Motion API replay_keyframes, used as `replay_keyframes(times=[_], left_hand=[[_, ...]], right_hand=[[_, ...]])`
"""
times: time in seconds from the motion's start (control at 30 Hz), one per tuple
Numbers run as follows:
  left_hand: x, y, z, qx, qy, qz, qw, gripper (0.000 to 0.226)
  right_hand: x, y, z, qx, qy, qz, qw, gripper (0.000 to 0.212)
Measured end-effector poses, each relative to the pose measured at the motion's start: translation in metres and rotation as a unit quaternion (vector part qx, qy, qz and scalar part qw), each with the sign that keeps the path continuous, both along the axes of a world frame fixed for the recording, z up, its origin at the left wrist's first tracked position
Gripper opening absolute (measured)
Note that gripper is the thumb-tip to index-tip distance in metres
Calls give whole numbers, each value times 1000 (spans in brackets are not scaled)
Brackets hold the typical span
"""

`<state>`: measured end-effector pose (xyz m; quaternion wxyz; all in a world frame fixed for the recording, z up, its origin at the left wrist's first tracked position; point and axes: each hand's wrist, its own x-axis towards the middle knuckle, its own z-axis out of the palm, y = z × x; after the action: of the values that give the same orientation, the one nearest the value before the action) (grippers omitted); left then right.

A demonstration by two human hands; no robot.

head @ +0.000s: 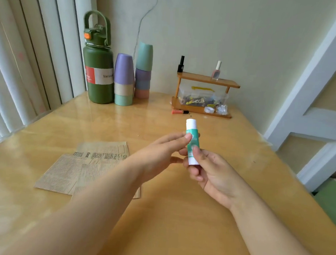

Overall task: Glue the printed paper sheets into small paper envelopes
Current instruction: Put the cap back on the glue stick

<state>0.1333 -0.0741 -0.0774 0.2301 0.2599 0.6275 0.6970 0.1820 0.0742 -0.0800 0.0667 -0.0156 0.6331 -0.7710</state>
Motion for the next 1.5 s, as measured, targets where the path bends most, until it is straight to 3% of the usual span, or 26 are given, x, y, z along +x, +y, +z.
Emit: replay_keyframes(times=[0.13,0.33,0.43,0.53,0.6,0.63,0.67,0.73,0.8,0.83,0.87,0.9,0.97,1.0,1.07,1.13,1.23,1.3,1.37,1.5], left_hand=[[-5,6,-15,66,-18,17,998,35],[-8,1,-22,174,-91,-28,980,25],[-4,3,-21,198,-90,-12,976,27],[0,5,-21,193,-72,45,978,25],[1,7,-21,169,-51,88,980,22],[1,9,-22,160,-45,108,980,26],[1,10,-23,157,-42,126,979,30],[3,12,-24,157,-40,155,975,31],[6,13,-24,158,-37,151,975,29],[8,13,-23,160,-37,140,977,28],[9,13,-22,163,-38,127,978,27],[10,13,-21,165,-38,118,978,26],[10,10,-19,167,-36,111,979,26],[9,8,-18,166,-33,109,980,27],[7,4,-16,163,-29,110,980,27],[6,2,-16,161,-33,115,980,28],[7,2,-15,162,-35,113,980,27],[7,3,-15,160,-34,122,979,24],[7,5,-17,158,-37,128,978,28],[7,8,-19,172,-55,133,974,28]], right_hand=[[-6,-4,-14,-65,-14,31,997,51],[6,-8,-16,-176,-118,113,971,56],[7,-11,-17,-196,-94,113,970,56],[7,-12,-17,-105,-48,42,992,58],[8,-13,-18,35,10,-36,999,52],[9,-14,-20,138,61,-87,985,50],[8,-14,-25,253,125,-145,948,48],[6,-12,-34,426,248,-254,832,39],[8,-11,-36,523,312,-324,724,43],[9,-11,-36,543,318,-346,696,48],[9,-10,-34,534,301,-349,709,51],[10,-10,-30,490,266,-333,760,53],[10,-12,-22,316,157,-214,911,60],[11,-13,-19,218,109,-135,960,69],[12,-16,-13,6,24,-25,999,78],[16,-20,-7,-123,-58,11,991,70],[19,-25,-4,-154,-80,-36,984,52],[17,-27,-9,-53,-2,-89,995,55],[17,-28,-18,140,121,-166,969,45],[13,-20,-31,405,334,-318,789,22]])
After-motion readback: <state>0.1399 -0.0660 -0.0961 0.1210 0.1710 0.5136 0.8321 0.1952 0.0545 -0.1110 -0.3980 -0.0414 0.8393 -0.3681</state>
